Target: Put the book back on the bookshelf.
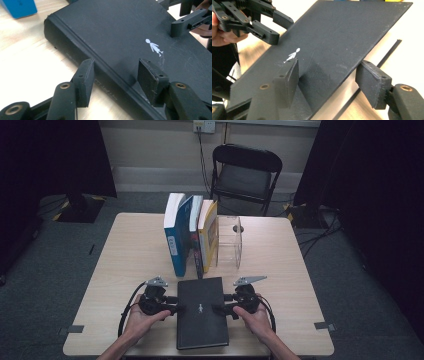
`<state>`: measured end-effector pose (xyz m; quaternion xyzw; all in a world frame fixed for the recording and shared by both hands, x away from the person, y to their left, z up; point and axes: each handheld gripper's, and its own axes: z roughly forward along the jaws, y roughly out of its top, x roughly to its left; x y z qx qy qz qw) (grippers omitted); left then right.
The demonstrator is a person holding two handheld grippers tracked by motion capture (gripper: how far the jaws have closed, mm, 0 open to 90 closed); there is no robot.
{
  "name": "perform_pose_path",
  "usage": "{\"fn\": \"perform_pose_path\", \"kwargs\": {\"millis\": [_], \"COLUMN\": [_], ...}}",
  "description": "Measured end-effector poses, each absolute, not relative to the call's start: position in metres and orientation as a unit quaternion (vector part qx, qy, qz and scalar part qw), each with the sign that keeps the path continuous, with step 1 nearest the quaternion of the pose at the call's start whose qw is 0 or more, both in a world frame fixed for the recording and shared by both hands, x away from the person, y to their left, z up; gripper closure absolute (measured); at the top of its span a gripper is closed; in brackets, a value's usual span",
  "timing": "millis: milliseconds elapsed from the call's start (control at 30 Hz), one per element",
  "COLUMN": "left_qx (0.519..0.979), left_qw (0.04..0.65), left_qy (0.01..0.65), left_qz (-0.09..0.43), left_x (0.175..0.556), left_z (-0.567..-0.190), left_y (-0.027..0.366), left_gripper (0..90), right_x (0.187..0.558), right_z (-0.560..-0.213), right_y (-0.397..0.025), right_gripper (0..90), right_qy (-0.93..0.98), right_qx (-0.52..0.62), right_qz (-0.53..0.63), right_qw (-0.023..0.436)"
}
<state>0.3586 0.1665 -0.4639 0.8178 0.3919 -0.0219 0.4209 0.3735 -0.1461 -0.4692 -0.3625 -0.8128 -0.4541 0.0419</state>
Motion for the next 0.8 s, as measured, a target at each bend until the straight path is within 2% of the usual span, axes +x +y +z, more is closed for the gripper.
{"fn": "perform_pose_path", "kwargs": {"millis": [300,800], "left_qx": [0.816,0.815], "left_qw": [0.423,0.424], "left_qy": [0.394,0.394], "left_qz": [-0.017,-0.017], "left_x": [0.3579,0.3584], "left_z": [-0.4647,-0.4655], "left_y": [0.1657,0.1646], "left_gripper": [49.4,50.1], "right_x": [0.3702,0.3663], "right_z": [-0.4595,-0.4653], "right_y": [-0.1453,-0.1504], "right_gripper": [40.5,39.7], "right_qy": [-0.804,-0.802], "right_qx": [-0.359,-0.369], "right_qz": [-0.473,-0.466], "right_qw": [0.038,0.053]}}
